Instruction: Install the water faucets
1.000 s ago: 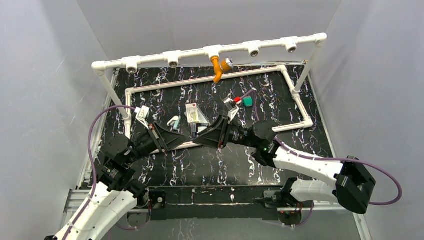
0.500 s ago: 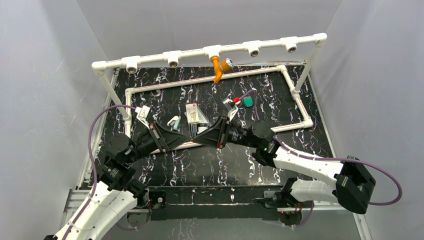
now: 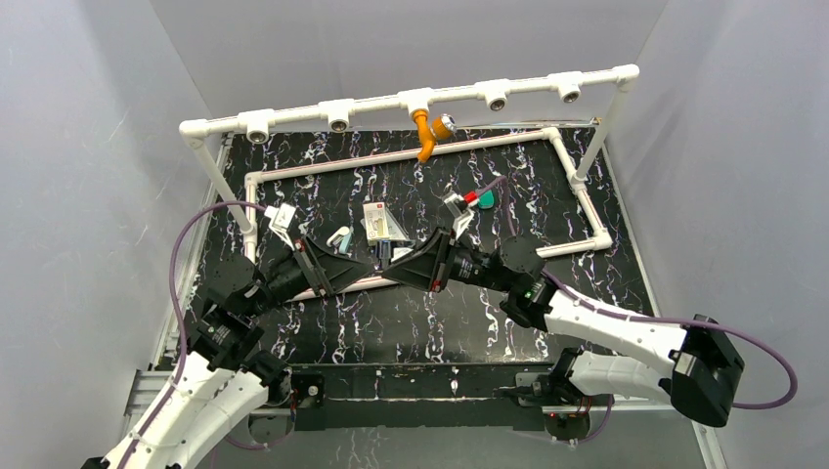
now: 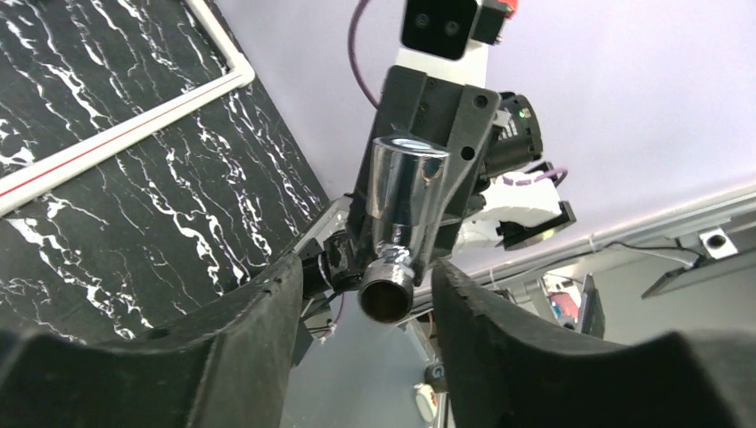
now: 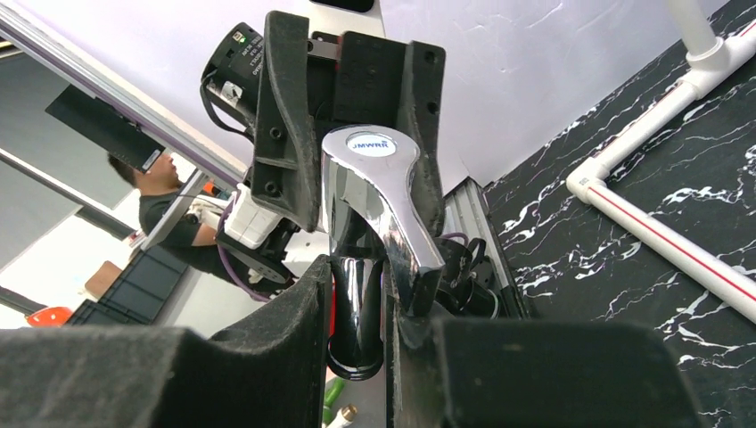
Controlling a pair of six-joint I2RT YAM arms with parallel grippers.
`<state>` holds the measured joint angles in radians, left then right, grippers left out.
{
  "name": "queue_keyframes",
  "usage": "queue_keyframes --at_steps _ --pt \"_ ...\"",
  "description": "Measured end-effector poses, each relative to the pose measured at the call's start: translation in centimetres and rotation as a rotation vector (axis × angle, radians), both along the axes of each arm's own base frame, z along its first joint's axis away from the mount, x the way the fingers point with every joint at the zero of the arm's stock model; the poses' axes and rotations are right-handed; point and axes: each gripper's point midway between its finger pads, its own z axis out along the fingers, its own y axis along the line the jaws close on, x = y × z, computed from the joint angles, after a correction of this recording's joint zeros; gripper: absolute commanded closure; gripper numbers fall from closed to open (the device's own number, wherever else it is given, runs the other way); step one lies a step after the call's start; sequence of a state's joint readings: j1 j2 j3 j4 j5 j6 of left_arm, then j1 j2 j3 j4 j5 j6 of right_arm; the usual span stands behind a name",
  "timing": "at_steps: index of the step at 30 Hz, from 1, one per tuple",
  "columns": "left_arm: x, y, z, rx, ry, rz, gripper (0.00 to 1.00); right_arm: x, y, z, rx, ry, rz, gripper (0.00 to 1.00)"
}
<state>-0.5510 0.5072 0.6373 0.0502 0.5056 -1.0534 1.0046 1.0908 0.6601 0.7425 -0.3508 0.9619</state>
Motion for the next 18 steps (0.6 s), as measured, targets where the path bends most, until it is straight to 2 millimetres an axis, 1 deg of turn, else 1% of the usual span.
queue_keyframes --at_steps 2,7,11,15,18 --pt "0.1 0.2 -0.1 0.018 0.000 0.014 0.37 0.0 -0.3 0.3 0.003 -0.010 -0.011 0.99" --pt "0.4 0.9 0.3 0.081 -0.019 0.060 0.30 -0.1 -1.3 0.9 -0.003 -0.057 -0.048 0.99" --pt "0.9 1.6 1.8 0.148 -0.058 0.101 0.28 0.6 -2.0 0.3 -0.074 -0.084 -0.109 0.99" --pt "2.6 2.5 3.7 0.254 -0.097 0.180 0.27 1.9 -3.2 0.2 -0.164 -0.135 -0.209 0.99" --pt "4.1 3.1 4.6 0.333 -0.125 0.237 0.27 2.9 -4.4 1.1 -0.225 -0.190 -0.290 0.99"
